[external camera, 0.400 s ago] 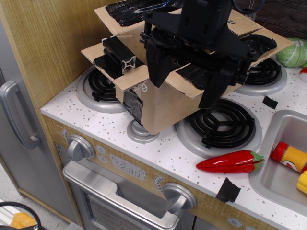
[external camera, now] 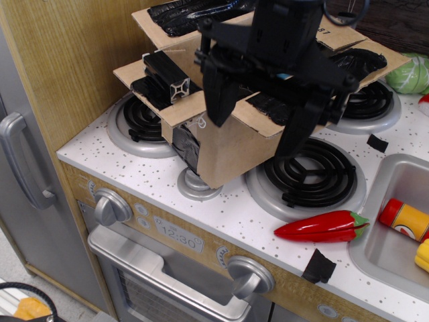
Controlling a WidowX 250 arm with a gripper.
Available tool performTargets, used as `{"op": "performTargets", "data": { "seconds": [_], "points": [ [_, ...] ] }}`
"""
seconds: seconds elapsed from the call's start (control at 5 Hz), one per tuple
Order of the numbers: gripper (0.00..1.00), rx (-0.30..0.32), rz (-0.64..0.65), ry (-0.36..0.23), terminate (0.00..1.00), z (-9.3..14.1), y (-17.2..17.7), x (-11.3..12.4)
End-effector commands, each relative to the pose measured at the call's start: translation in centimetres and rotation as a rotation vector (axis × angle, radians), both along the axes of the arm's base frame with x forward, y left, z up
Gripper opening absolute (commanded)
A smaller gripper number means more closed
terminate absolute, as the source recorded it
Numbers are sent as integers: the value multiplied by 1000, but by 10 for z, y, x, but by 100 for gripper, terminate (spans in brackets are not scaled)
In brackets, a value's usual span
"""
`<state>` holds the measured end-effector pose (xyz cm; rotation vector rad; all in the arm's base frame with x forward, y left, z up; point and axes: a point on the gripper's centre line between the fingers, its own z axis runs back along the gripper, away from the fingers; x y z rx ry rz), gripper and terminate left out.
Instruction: Close small4fbox flaps
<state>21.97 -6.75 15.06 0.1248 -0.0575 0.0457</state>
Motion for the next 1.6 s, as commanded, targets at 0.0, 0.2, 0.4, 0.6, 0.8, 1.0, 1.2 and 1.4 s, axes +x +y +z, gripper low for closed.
{"op": "performTargets", "data": {
  "seconds": [0.0,0.2,0.4,0.6,0.8,1.0,1.2,1.4],
  "points": [
    [100,-65,-26,-77,0,-20,21,-3],
    [100,-71,-65,-124,0,-37,37,-3],
    [100,-46,-82,-205,0,-50,47,-5],
    [100,-11,-95,-232,0,-57,55,-6],
    [100,33,-88,-272,0,-57,61,-10],
    [100,56,-124,-301,0,-52,73,-4],
    [100,48,-164,-312,0,-51,78,7],
    [100,27,-183,-285,0,-44,72,17]
  ]
}}
